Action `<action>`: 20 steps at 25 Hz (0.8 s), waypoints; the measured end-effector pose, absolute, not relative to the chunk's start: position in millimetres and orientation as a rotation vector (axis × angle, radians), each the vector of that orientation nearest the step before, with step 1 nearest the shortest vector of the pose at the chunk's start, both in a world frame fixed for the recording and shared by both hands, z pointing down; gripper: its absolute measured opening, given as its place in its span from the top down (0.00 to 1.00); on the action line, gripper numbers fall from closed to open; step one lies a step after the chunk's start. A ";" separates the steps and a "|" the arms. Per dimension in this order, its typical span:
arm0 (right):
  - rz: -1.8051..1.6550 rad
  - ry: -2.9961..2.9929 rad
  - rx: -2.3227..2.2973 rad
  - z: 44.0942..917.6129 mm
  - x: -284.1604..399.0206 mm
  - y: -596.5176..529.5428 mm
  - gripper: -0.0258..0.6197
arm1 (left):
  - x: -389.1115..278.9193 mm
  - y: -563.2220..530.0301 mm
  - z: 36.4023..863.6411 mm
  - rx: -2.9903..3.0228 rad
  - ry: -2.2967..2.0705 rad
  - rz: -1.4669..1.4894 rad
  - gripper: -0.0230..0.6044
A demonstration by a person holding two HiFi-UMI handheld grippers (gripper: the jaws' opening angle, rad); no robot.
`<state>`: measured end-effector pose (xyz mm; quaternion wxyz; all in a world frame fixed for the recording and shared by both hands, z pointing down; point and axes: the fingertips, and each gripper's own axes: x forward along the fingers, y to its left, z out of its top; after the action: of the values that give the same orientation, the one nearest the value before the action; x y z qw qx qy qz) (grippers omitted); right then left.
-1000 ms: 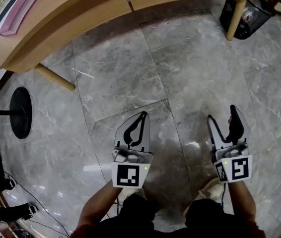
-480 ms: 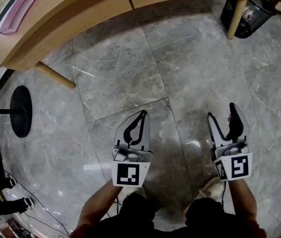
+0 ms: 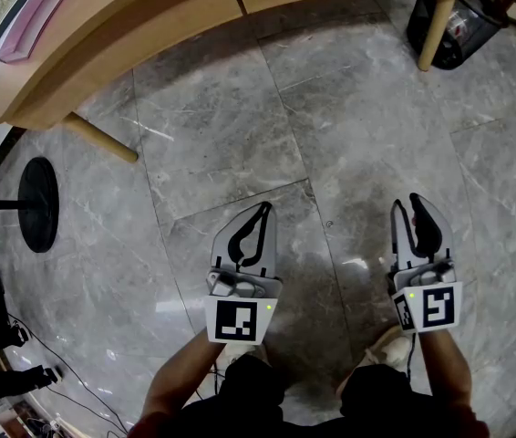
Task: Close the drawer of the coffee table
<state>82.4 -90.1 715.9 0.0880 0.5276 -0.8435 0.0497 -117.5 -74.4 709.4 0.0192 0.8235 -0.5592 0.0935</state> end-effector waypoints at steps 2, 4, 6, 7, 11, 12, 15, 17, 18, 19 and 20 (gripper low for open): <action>0.126 -2.490 1.584 716.6 84.1 -90.7 0.88 | -117.1 -74.7 709.6 2.556 -1.736 0.286 0.95; 0.118 -2.474 1.589 717.6 85.9 -91.9 0.95 | -116.6 -74.7 710.2 2.554 -1.734 0.283 0.95; 0.130 -2.473 1.587 718.2 86.6 -93.1 0.96 | -116.0 -74.9 710.6 2.554 -1.730 0.281 0.95; 0.135 -2.475 1.586 718.5 86.8 -93.5 0.96 | -115.8 -75.2 711.2 2.554 -1.729 0.283 0.95; 0.116 -2.475 1.567 722.3 85.3 -96.4 0.96 | -114.9 -79.5 715.8 2.558 -1.721 0.288 0.95; 0.098 -2.477 1.551 724.1 82.9 -99.0 0.96 | -114.9 -81.9 717.1 2.560 -1.719 0.276 0.95; 0.069 -2.477 1.515 728.4 72.5 -108.3 0.96 | -118.5 -87.9 724.2 2.546 -1.723 0.283 0.95; 0.063 -2.478 1.509 725.3 66.3 -114.2 0.96 | -121.9 -92.4 727.0 2.532 -1.733 0.312 0.95; 0.064 -2.474 1.511 722.2 64.9 -117.0 0.96 | -122.6 -94.2 726.4 2.530 -1.734 0.329 0.95; 0.073 -2.469 1.513 718.6 64.3 -119.1 0.96 | -122.7 -94.5 725.0 2.541 -1.722 0.365 0.95; 0.094 -2.463 1.512 714.6 64.0 -120.1 0.96 | -122.2 -93.0 723.1 2.566 -1.696 0.434 0.95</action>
<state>64.0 -120.1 714.6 0.1247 0.5187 -0.8452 0.0321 -122.2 -93.0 723.1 0.0176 0.8260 -0.5459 0.1397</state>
